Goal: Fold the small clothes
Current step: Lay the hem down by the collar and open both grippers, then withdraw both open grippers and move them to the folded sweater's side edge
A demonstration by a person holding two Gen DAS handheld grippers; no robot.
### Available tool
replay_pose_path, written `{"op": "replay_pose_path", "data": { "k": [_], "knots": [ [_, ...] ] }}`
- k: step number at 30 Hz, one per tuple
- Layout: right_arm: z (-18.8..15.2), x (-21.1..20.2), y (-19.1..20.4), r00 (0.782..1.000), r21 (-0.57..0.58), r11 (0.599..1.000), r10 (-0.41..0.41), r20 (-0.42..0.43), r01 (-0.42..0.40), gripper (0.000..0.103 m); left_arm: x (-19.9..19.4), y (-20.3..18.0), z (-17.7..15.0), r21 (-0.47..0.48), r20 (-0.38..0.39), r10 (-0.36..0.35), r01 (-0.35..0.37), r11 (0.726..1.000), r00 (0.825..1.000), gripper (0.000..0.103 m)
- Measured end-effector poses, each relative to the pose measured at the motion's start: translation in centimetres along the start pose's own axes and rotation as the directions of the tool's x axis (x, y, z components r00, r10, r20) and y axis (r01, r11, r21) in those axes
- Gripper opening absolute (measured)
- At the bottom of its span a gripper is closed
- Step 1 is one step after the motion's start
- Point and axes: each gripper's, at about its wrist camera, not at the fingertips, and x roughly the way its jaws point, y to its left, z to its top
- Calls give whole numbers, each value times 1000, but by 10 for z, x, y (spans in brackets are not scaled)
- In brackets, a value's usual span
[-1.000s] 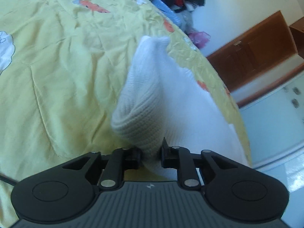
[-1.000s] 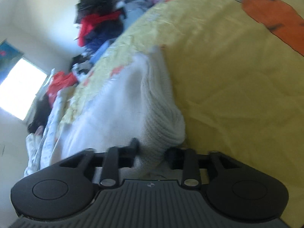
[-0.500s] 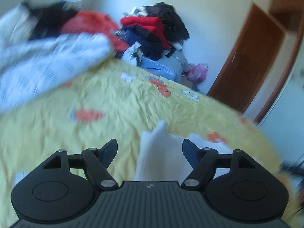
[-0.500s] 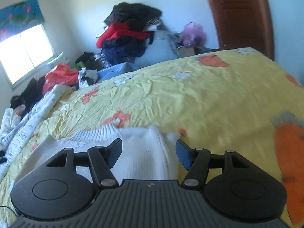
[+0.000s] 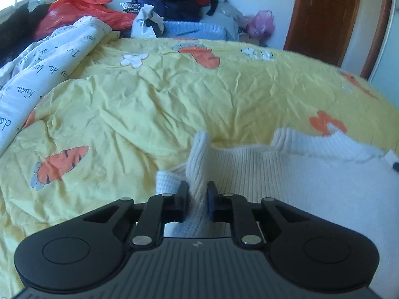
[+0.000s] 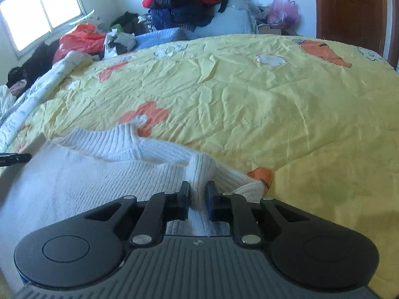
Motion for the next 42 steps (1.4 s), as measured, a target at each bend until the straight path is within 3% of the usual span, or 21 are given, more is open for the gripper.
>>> {"op": "replay_pose_path", "data": {
  "k": [3,5,7,9,12,14,16,18,19,21,23,26,28,29,31,34,40,42],
  "knots": [
    [7,-19,-8,994,69,997,10,108,-18,12,-13,7,4,-62,93,1,5,998,996,13],
    [8,-24,-19,984,143,989,10,176,-35,11,-10,12,2,-109,108,20,-8,994,994,12],
    [0,-6,-30,991,198,980,-21,130,-5,11,8,13,-5,-121,51,40,-34,992,998,12],
    [-10,8,-28,994,195,981,-36,104,15,12,8,6,-12,-82,83,70,-63,995,994,13],
    [-8,-5,-22,991,201,979,-60,120,35,34,-5,-3,-11,-22,108,104,-102,995,989,17],
    [-6,-24,-19,984,219,975,-78,160,42,38,-21,-10,-10,6,148,145,-147,989,978,17],
    [-2,-49,-5,965,188,980,-114,236,70,36,-43,-20,-9,35,233,189,-202,979,954,17],
    [3,-64,7,954,163,986,-92,286,46,43,-57,-32,-4,45,296,187,-209,977,937,18],
    [5,-67,18,950,142,990,-62,307,19,46,-60,-41,-1,57,313,161,-187,981,936,18],
    [10,-59,34,950,84,996,-30,311,4,61,-52,-56,6,93,300,113,-147,985,947,18],
    [12,-38,50,960,23,999,-30,277,25,62,-28,-70,11,107,250,92,-122,987,964,18],
    [10,1,52,981,26,998,-67,183,63,60,16,-81,10,136,141,148,-167,977,979,18],
    [2,20,43,983,23,990,-139,122,137,60,39,-76,1,149,105,191,-205,967,976,17],
    [-5,25,40,982,21,988,-153,113,152,57,41,-70,-8,144,150,171,-192,971,974,18],
    [-9,19,23,985,90,993,-85,149,72,55,41,-61,-9,112,152,145,-163,980,978,18],
    [-9,18,9,986,131,990,-63,157,42,51,45,-58,-7,101,154,142,-159,982,978,18],
    [-12,18,26,978,98,989,-129,164,114,52,46,-62,-9,110,161,152,-171,979,975,18],
    [-13,4,33,962,112,981,-179,205,159,57,47,-61,-9,113,162,155,-174,978,975,18]
  ]
}}
